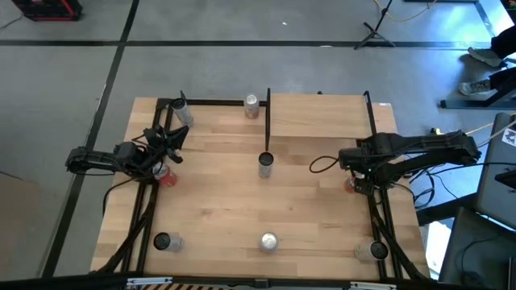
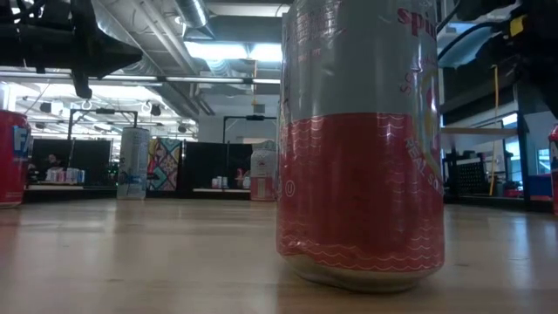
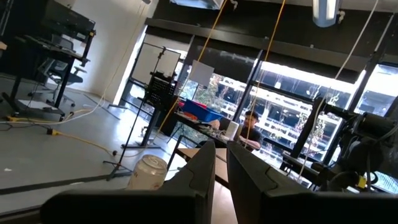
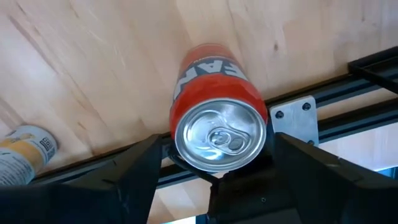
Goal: Place canned beverage on shelf
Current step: Put the left red soda can on the shelf
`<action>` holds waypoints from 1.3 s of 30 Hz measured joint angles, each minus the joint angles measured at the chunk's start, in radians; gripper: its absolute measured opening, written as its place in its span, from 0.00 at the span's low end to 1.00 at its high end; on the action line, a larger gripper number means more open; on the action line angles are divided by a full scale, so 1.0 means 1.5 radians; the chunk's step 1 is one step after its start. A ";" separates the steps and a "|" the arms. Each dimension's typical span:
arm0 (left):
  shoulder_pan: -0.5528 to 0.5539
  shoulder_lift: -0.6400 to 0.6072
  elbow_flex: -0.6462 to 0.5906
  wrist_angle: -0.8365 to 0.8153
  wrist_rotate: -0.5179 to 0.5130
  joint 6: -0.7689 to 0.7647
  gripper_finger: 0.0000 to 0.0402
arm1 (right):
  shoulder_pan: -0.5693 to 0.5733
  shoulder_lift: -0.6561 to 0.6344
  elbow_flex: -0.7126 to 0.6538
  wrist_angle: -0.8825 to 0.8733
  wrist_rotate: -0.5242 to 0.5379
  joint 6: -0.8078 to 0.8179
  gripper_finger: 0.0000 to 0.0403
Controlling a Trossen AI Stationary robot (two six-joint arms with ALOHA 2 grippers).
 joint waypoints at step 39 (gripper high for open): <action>0.000 0.000 0.000 -0.011 0.000 0.000 0.09 | 0.000 0.003 -0.086 0.086 0.025 -0.001 0.85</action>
